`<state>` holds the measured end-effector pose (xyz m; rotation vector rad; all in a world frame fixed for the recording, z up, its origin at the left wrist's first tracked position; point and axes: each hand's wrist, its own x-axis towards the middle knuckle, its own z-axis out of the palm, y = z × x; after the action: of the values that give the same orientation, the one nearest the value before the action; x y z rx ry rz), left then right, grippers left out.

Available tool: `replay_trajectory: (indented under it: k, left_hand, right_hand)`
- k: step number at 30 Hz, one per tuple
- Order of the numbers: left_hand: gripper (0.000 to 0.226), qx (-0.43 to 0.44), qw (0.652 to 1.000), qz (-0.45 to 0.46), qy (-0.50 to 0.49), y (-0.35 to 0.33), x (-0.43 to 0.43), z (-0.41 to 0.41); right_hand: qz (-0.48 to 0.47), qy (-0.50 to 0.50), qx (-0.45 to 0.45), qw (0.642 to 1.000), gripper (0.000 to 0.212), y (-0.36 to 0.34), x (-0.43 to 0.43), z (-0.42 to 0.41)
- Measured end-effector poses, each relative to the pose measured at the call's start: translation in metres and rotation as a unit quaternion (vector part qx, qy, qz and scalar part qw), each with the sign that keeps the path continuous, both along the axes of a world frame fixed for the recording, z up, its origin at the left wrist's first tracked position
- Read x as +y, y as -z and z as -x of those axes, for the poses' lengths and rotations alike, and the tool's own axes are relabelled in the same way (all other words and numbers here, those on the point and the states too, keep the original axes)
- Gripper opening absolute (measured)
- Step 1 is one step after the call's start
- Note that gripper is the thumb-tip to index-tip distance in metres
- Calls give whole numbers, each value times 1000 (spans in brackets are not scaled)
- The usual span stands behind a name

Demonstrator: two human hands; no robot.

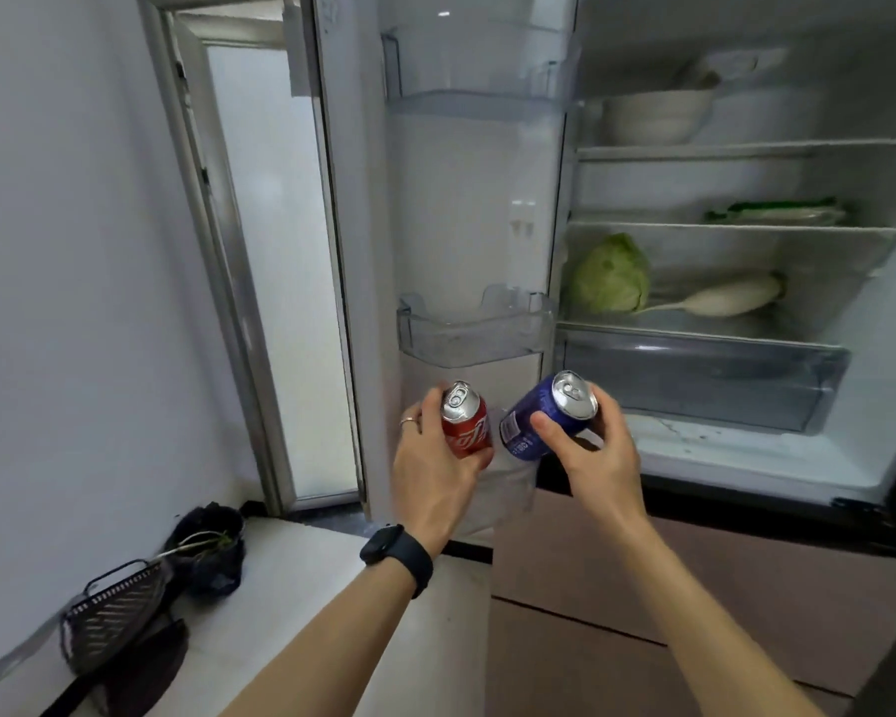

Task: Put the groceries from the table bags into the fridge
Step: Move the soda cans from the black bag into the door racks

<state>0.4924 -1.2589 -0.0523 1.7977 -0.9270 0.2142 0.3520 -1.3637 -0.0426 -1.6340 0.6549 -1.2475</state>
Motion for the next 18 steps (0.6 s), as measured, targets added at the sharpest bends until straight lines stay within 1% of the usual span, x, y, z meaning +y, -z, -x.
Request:
replay_trajectory:
  k: [4,9,12,14,16,18]
  left_hand:
    - [87,-24,996,-64,-49,13,-11,2]
    - [92,-31,988,-122,-92,18,-11,6]
    - [90,-67,973,-186,-118,16,-11,4]
    - [84,-71,966,-219,-114,15,-11,3]
    - [76,-66,964,-236,-103,15,-12,3]
    - [71,-58,964,-240,-102,15,-13,2]
  right_hand:
    - [0,-57,42,997,63,13,-27,-13]
    - [28,-81,118,989,71,31,-49,-27]
    - [56,-82,159,982,71,39,-55,-34]
    - [93,-71,207,971,71,47,-59,-39]
    - [133,-57,249,958,73,56,-59,-41]
    - [149,-43,251,956,73,61,-57,-41]
